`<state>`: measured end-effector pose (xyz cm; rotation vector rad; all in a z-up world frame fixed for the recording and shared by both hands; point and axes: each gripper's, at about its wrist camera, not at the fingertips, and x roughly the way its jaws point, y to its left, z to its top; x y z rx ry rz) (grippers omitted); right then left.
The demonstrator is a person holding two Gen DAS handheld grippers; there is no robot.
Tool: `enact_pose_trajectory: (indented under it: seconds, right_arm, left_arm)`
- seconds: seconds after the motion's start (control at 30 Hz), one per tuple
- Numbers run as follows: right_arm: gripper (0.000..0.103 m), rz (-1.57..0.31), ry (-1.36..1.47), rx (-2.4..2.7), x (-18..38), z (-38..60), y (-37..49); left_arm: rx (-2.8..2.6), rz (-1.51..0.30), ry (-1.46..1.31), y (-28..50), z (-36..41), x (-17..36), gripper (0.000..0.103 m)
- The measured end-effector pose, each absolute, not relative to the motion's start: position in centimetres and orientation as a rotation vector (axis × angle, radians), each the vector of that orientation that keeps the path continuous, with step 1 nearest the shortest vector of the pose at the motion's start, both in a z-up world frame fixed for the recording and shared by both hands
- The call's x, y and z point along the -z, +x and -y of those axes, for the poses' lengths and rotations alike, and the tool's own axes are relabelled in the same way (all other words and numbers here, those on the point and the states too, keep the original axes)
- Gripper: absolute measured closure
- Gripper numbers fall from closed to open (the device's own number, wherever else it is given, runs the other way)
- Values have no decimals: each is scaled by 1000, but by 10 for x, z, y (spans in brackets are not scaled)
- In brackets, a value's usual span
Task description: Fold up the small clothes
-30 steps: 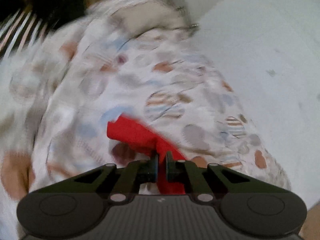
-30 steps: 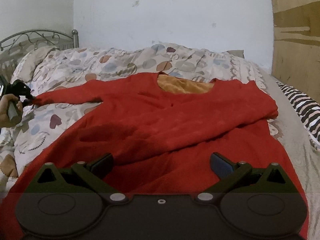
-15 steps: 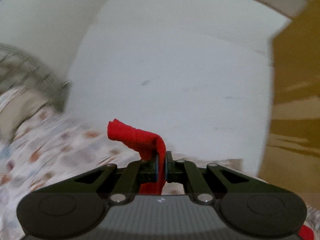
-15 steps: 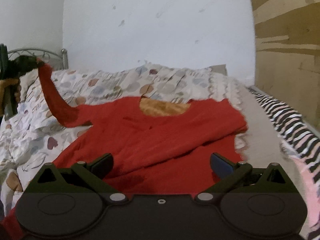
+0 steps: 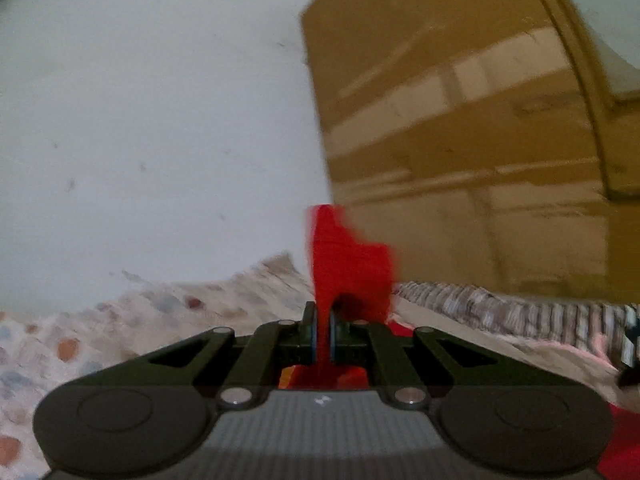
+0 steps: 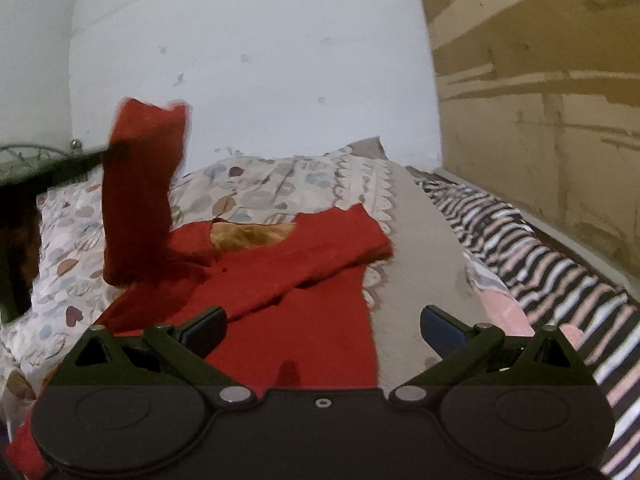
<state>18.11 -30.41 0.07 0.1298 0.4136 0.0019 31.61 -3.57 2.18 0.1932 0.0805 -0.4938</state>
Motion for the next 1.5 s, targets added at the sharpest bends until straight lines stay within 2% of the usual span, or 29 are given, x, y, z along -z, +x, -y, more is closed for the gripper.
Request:
enact_pose_trajectory:
  seconds: [0.2, 0.4, 0.47, 0.6, 0.67, 0.77, 0.87, 0.97, 1.1, 1.2, 1.3, 1.37, 1.43, 1.5]
  right_arm:
    - [0, -414, 144, 67, 2, 322, 166]
    - [0, -436, 166, 71, 6, 324, 167]
    - [0, -445, 165, 55, 6, 319, 171]
    - [0, -463, 149, 11, 7, 303, 180]
    - [1, -468, 144, -13, 7, 295, 186]
    - [1, -475, 141, -52, 8, 282, 194]
    - [1, -484, 170, -84, 10, 272, 205]
    - [1, -498, 234, -102, 11, 267, 222]
    - [1, -512, 249, -146, 17, 254, 250]
    - [19, -578, 158, -173, 24, 234, 271]
    - [44, -603, 74, -208, 31, 215, 276]
    - [81, -612, 44, -214, 35, 208, 276]
    - [97, -597, -7, -203, 34, 203, 274]
    - [98, -540, -24, -177, 27, 205, 267]
  left_arm:
    - [591, -212, 212, 309, 52, 21, 98]
    - [623, -354, 182, 302, 37, 45, 97]
    - [633, -376, 160, 300, 29, 46, 92]
    - [668, -407, 130, 293, 14, 45, 64]
    - [697, -402, 126, 283, 7, 43, 31]
    - [716, -369, 124, 262, -1, 38, 9]
    - [695, -317, 113, 249, -13, 30, 0]
    - [601, -299, 96, 247, -28, 25, 0]
    - [431, -389, 50, 265, -46, 28, 0]
    - [279, -517, -2, 288, -59, 39, 0]
    - [208, -611, -93, 303, -75, 47, 1]
    - [197, -642, -161, 306, -86, 48, 1]
    - [188, -650, -209, 308, -94, 48, 1]
    - [169, -646, -226, 308, -99, 48, 1]
